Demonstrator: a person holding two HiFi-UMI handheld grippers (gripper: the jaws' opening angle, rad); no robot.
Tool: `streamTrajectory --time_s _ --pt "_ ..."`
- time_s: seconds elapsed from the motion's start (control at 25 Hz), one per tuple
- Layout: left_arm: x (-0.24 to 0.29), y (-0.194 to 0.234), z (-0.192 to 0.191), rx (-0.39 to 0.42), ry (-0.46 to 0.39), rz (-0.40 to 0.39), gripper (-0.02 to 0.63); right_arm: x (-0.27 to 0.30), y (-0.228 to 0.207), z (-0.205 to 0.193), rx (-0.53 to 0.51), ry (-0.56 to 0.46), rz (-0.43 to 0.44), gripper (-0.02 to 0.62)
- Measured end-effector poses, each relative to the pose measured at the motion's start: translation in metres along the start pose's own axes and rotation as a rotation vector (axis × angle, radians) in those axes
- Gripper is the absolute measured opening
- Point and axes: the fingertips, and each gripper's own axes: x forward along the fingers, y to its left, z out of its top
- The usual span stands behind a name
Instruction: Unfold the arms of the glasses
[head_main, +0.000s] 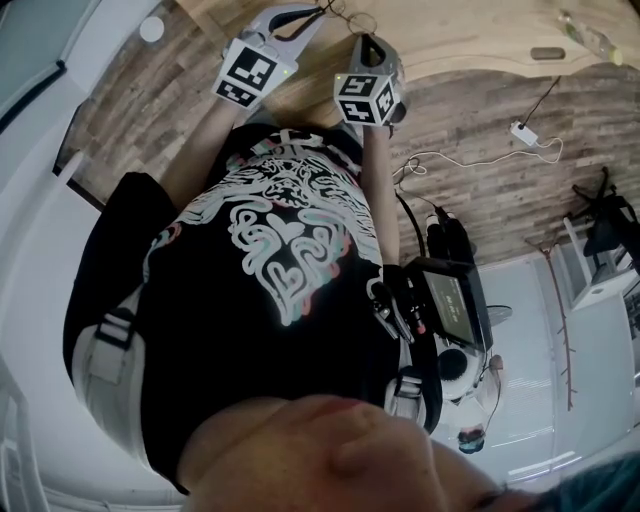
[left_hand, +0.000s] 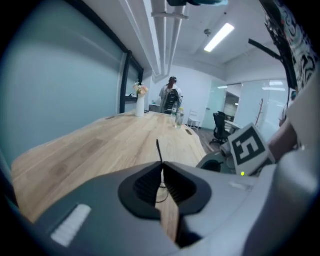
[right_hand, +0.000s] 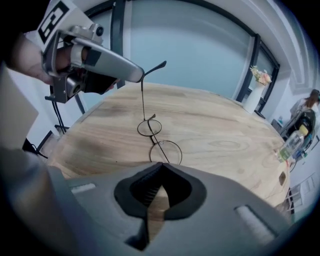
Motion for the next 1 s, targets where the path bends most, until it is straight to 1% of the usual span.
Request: streamTrajectory --time_s 0.08,0.16,0.24,0.32,0.4,0.44,0.56,0.68,0.72,0.76,0.88,1.0 --pt "-0.003 0.010 -0.001 -0.065 -0.021 0.005 0.002 0.001 0.001 -0.001 -0.031 0.015 0.002 0.000" --pt "-0.004 0.019 -0.002 -0.127 -0.048 0.014 0.002 0.003 0.001 -0.001 -0.032 0.024 0.009 0.000" --pt "-0.003 0.023 -0.001 -0.162 -0.068 0.024 0.002 0.002 0.003 0.000 -0.038 0.025 0.022 0.000" --pt "0.000 0.022 -0.001 -0.165 -0.070 0.015 0.002 -0.001 0.007 0.007 -0.102 -0.001 0.034 0.002" --pt "0.004 0.018 0.000 -0.173 -0.073 -0.017 0.000 -0.006 0.012 0.021 -0.203 -0.054 0.033 0.002" --pt "0.004 0.017 0.000 -0.179 -0.072 -0.031 0.000 -0.007 0.014 0.029 -0.230 -0.079 0.037 0.002" --pt "0.001 0.017 -0.001 -0.180 -0.064 -0.044 0.000 -0.010 0.017 0.050 -0.251 -0.118 0.050 0.005" --pt "-0.001 0.018 0.003 -0.170 -0.067 -0.054 0.000 -0.010 0.014 0.059 -0.282 -0.121 0.056 0.014" --pt "-0.001 0.018 0.004 -0.168 -0.072 -0.059 0.000 -0.008 0.013 0.061 -0.287 -0.115 0.067 0.058" --pt "-0.002 0.020 0.005 -0.168 -0.077 -0.061 0.000 -0.006 0.014 0.061 -0.290 -0.106 0.080 0.069" --pt "-0.006 0.021 0.006 -0.174 -0.084 -0.059 0.000 -0.001 0.019 0.057 -0.327 -0.079 0.100 0.069" --pt "-0.008 0.018 0.007 -0.172 -0.088 -0.068 0.000 -0.001 0.023 0.059 -0.373 -0.080 0.103 0.069"
